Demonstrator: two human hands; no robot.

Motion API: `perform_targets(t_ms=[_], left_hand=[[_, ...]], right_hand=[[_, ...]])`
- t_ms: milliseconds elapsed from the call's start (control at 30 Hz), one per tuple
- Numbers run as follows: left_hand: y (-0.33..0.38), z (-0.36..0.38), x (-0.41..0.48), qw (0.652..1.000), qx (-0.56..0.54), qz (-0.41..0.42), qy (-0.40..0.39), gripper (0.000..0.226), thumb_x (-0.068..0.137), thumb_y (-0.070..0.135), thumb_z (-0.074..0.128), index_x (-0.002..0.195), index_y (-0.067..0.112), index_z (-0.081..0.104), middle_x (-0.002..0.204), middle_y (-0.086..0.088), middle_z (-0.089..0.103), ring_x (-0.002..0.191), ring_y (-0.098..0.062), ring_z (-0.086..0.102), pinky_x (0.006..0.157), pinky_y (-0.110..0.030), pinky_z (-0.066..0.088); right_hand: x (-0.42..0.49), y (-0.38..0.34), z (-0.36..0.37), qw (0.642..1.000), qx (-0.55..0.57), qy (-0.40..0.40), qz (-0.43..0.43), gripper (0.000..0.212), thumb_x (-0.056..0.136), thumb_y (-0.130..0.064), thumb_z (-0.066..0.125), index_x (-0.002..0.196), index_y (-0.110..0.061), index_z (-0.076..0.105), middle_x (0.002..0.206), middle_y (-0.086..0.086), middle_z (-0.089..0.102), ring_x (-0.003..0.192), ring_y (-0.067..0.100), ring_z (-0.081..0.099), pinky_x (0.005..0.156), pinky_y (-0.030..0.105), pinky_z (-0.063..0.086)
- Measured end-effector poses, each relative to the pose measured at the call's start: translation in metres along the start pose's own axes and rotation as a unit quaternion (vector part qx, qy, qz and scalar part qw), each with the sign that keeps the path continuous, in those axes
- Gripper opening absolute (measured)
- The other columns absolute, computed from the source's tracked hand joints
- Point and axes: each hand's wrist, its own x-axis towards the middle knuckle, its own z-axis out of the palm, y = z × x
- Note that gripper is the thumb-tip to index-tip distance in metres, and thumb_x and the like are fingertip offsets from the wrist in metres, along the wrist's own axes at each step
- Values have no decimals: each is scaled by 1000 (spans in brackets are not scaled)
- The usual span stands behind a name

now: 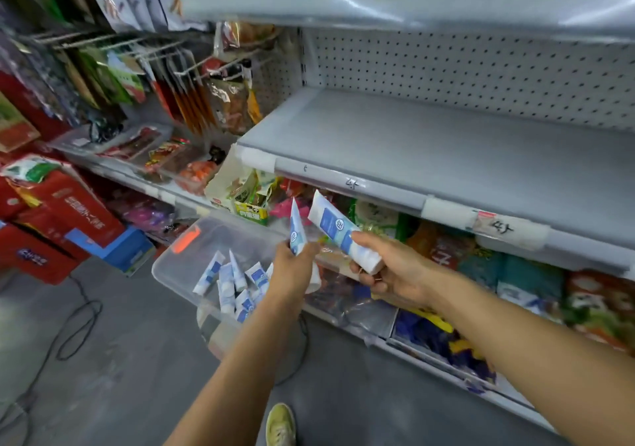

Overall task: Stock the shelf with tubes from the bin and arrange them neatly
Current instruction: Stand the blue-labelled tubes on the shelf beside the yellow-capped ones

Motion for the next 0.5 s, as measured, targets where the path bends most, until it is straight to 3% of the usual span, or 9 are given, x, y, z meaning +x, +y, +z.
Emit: perform_targets(t_ms=[100,167,267,300,400,500], left_hand=[[26,36,-45,998,-36,39,-31,31,89,19,60,115,7,48,76,-9,55,58,-20,59,42,-30,51],[41,59,-72,996,-24,71,-51,34,89,22,61,118,11,47,85,-8,55,69,-22,60,48,-33,56],[60,91,-107,991,6,113,-74,44,89,28,62,127,13,44,99,-9,56,90,-27,60,81,-51,57],[65,100,-117,989,10,124,-82,44,89,28,62,127,13,44,100,-9,57,90,-26,59,80,-50,58],[85,123,-146,983,-10,148,-108,38,89,26,63,121,14,45,94,-10,56,77,-22,58,49,-29,54],[104,142,-167,977,-15,169,-127,35,90,25,62,118,15,43,88,-8,53,67,-18,58,47,-27,51]], right_hand=[[-59,-13,-32,1000,-2,8,-29,34,89,-44,56,104,-13,56,69,7,48,43,13,36,41,17,16],[-95,-23,-50,998,0,12,-62,31,92,-42,52,103,-12,55,67,7,50,41,12,38,36,15,20],[-144,-36,-76,995,-2,27,-96,34,91,-45,49,97,-11,52,70,10,48,41,13,34,38,15,17],[-158,-40,-83,994,-1,32,-106,36,91,-45,48,95,-10,51,70,10,47,41,13,33,38,14,18],[-195,-54,-100,989,25,36,-144,35,94,-42,46,99,-8,49,69,8,52,39,11,35,35,14,20],[-223,-70,-113,982,46,37,-180,36,96,-40,41,108,-7,49,69,7,53,39,11,34,35,15,21]])
